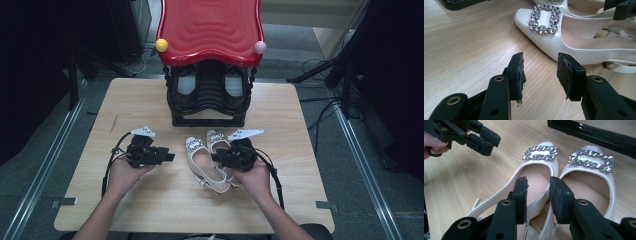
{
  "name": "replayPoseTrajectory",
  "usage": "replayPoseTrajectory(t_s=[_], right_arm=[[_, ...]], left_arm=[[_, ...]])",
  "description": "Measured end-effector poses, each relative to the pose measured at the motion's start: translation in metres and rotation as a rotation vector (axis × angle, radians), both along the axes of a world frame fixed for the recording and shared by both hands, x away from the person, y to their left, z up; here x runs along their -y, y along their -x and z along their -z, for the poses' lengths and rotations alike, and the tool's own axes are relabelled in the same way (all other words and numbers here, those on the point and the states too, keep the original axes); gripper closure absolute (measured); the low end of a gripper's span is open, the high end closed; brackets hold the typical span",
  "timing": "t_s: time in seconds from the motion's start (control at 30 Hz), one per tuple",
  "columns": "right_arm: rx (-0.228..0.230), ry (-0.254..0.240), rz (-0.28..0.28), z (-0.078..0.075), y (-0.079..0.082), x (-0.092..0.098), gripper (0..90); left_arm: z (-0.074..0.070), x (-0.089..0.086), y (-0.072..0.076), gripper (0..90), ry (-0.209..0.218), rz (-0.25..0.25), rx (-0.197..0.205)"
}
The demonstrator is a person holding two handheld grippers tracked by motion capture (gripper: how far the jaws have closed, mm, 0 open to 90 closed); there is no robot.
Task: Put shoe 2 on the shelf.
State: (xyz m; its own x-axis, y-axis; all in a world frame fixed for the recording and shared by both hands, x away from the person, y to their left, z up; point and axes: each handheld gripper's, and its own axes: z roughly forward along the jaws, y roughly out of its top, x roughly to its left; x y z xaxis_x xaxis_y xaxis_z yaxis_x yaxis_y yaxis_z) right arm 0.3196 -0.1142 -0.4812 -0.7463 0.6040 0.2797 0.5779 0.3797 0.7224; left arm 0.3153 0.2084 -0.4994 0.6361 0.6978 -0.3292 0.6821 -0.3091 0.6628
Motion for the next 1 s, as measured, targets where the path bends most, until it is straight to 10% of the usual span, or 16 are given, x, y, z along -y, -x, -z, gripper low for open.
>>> replayPoseTrajectory(t_s=[0.4, 1.0], right_arm=[[0.022, 0.093, 0.064, 0.000, 0.003, -0.001, 62.6], [-0.169, 0.201, 0.042, 0.012, -0.016, -0.024, 61.3]], left_arm=[[0.000, 0.006, -0.007, 56.3, -0.019, 0.023, -0.002], [-0.003, 0.006, -0.013, 56.3, -0.015, 0.018, 0.006]])
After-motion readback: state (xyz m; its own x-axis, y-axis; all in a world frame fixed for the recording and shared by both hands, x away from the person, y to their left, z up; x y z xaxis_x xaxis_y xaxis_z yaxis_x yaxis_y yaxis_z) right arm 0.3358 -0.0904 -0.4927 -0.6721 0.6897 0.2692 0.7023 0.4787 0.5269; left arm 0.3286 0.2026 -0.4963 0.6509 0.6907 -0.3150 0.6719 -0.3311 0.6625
